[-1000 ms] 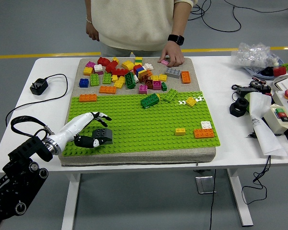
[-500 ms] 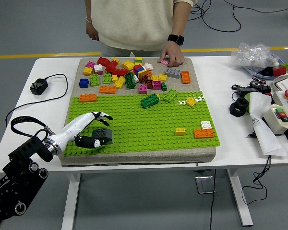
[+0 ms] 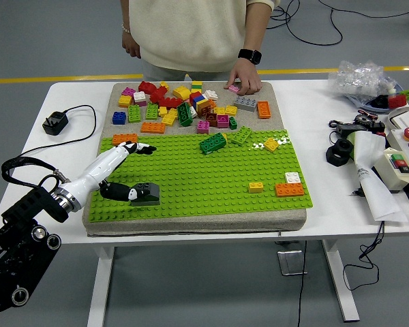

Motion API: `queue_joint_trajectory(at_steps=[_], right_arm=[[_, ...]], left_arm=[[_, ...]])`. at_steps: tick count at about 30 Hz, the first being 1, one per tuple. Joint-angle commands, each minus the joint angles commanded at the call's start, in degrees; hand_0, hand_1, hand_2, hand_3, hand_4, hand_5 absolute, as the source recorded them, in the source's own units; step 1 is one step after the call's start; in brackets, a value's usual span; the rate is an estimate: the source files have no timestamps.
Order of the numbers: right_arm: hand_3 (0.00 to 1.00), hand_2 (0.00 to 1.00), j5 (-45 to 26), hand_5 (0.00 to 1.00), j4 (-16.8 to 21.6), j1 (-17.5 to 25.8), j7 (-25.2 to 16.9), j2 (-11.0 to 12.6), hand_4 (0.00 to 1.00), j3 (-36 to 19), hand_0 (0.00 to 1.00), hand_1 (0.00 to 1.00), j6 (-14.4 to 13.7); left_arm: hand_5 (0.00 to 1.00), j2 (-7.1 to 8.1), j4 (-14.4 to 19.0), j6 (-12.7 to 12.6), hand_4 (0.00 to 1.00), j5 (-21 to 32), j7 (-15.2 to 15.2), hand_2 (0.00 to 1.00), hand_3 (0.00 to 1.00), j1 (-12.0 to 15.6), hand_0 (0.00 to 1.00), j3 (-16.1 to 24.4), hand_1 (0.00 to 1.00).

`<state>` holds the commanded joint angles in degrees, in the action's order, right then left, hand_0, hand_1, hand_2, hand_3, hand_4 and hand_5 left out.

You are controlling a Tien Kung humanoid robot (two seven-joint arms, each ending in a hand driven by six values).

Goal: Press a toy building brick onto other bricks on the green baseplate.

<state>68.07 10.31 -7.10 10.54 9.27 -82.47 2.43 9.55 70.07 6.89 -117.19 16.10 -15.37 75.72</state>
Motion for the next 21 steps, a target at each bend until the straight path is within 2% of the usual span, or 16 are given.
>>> queue_joint_trajectory(at_steps=[2, 3, 8, 9, 14, 15, 20, 21], right_arm=[[0.762, 0.752, 0.0, 0.693, 0.0, 0.0, 0.0, 0.0, 0.998, -0.1, 0.788, 0.702, 0.0], [0.761, 0.752, 0.0, 0.693, 0.0, 0.0, 0.0, 0.0, 0.998, -0.1, 0.787, 0.703, 0.0], [0.761, 0.752, 0.0, 0.693, 0.0, 0.1, 0.0, 0.1, 0.998, -0.3, 0.787, 0.703, 0.1], [0.762, 0.752, 0.0, 0.692, 0.0, 0.1, 0.0, 0.2, 0.998, -0.3, 0.788, 0.702, 0.1], [0.762, 0.752, 0.0, 0.692, 0.0, -0.1, 0.0, 0.2, 0.998, -0.3, 0.788, 0.702, 0.1], [0.761, 0.752, -0.1, 0.692, 0.0, -0.1, -0.1, 0.1, 0.998, -0.3, 0.787, 0.702, 0.1], [0.761, 0.752, -0.1, 0.692, 0.0, 0.0, 0.0, 0.1, 0.998, -0.4, 0.787, 0.702, 0.1], [0.761, 0.752, -0.1, 0.693, 0.0, 0.0, 0.0, 0.1, 0.998, -0.4, 0.788, 0.701, 0.1]], left_arm=[[0.08, 0.43, 1.2, 0.3, 0.924, 0.7, -0.5, 0.857, 0.783, 1.0, 0.998, 0.2, 0.868], [0.305, 0.52, 1.4, 0.4, 0.894, 0.9, -0.6, 0.897, 0.622, 1.3, 0.998, 0.2, 0.922], [0.305, 1.35, 3.8, 1.0, 0.894, 0.6, -1.6, 0.897, 0.622, 3.2, 0.998, 0.9, 0.922], [0.438, 1.46, 4.0, 1.2, 0.979, 0.6, -1.7, 0.939, 0.579, 3.5, 0.998, 1.1, 0.957], [0.438, 1.38, 4.1, 2.3, 0.979, -0.4, -2.3, 0.939, 0.579, 4.2, 0.998, 1.3, 0.957], [0.48, 1.35, 4.1, 2.4, 0.992, -0.5, -2.3, 0.951, 0.579, 4.4, 0.998, 1.2, 0.972], [0.48, 1.12, 3.4, 2.9, 0.992, -1.0, -2.5, 0.951, 0.579, 4.5, 0.998, 1.0, 0.972], [0.506, 1.05, 3.1, 3.0, 0.993, -1.0, -2.6, 0.965, 0.58, 4.3, 0.998, 1.0, 0.976]])
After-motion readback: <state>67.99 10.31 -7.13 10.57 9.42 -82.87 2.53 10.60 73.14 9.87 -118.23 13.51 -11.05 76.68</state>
